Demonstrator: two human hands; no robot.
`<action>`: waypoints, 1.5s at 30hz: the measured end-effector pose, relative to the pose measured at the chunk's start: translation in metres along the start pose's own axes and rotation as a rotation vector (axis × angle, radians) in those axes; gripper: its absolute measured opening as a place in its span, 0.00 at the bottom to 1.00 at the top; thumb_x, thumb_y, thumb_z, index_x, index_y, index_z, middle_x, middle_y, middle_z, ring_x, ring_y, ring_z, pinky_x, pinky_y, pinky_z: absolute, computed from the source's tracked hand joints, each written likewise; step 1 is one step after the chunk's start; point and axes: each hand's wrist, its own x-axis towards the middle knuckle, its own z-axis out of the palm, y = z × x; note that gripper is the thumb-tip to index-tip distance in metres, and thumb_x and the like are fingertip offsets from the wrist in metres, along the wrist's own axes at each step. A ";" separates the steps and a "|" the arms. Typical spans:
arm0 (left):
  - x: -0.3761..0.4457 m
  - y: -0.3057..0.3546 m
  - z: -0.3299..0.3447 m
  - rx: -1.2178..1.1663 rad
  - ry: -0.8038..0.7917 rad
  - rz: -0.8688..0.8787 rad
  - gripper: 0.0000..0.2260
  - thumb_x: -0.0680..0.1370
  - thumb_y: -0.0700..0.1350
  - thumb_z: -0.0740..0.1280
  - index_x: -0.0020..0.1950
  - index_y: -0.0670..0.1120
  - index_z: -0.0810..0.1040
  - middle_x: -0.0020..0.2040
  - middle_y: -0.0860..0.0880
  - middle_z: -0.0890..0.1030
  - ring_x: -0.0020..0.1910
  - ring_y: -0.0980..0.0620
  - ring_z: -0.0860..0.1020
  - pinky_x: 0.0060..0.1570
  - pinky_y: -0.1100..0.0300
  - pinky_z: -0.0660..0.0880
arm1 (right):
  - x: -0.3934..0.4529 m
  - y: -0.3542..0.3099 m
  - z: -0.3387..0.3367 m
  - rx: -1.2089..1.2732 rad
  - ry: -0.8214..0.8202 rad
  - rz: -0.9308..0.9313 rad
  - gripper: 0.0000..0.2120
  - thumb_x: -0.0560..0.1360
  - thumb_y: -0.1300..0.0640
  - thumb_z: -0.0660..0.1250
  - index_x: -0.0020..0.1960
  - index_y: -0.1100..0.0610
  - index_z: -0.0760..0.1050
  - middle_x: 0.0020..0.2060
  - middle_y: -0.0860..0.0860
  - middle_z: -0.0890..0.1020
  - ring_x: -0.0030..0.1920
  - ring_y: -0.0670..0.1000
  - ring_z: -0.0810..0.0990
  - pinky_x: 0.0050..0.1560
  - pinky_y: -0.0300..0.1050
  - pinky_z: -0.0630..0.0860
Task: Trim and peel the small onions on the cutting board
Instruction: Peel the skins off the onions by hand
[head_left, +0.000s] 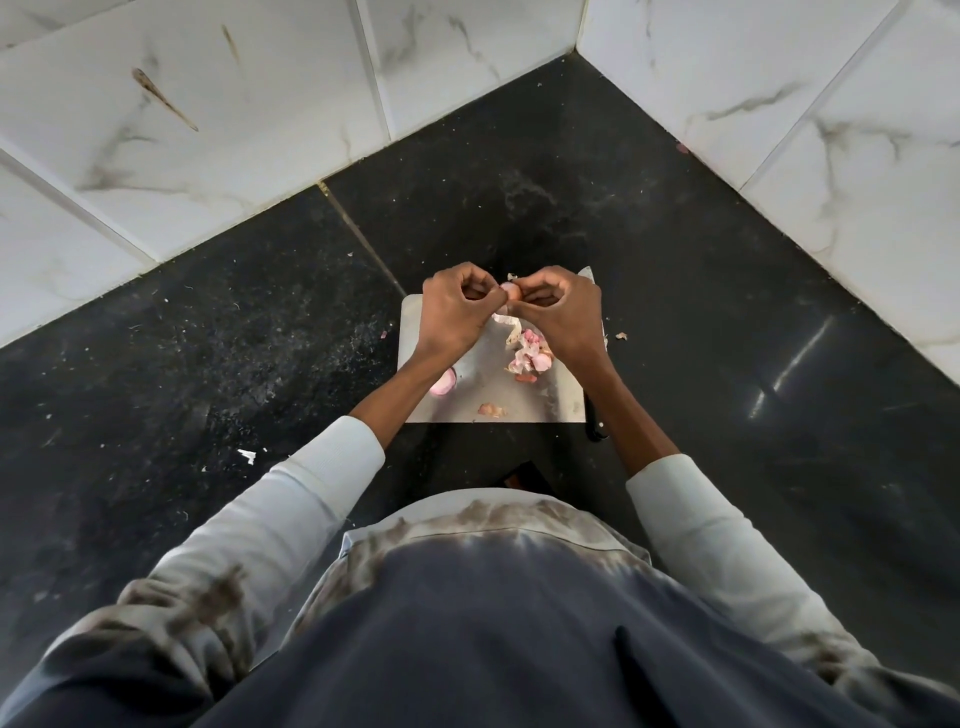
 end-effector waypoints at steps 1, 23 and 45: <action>-0.001 0.000 -0.001 -0.003 0.000 0.007 0.05 0.79 0.43 0.77 0.49 0.42 0.87 0.42 0.51 0.86 0.39 0.59 0.83 0.39 0.73 0.77 | 0.000 -0.001 -0.002 0.014 -0.007 0.007 0.14 0.71 0.56 0.84 0.53 0.60 0.87 0.45 0.50 0.89 0.46 0.47 0.89 0.51 0.41 0.85; 0.001 0.001 0.005 -0.518 -0.019 -0.353 0.06 0.79 0.39 0.76 0.54 0.40 0.89 0.48 0.43 0.89 0.51 0.45 0.88 0.57 0.54 0.85 | 0.002 -0.006 0.011 -0.248 0.180 -0.140 0.12 0.70 0.57 0.84 0.46 0.55 0.81 0.45 0.46 0.81 0.43 0.45 0.82 0.46 0.39 0.81; -0.007 -0.001 0.000 -0.340 -0.036 -0.213 0.09 0.79 0.43 0.77 0.57 0.42 0.88 0.51 0.48 0.89 0.49 0.54 0.88 0.52 0.63 0.84 | -0.001 0.001 0.000 0.029 0.051 0.006 0.15 0.71 0.54 0.84 0.54 0.58 0.85 0.46 0.48 0.89 0.47 0.46 0.88 0.50 0.38 0.84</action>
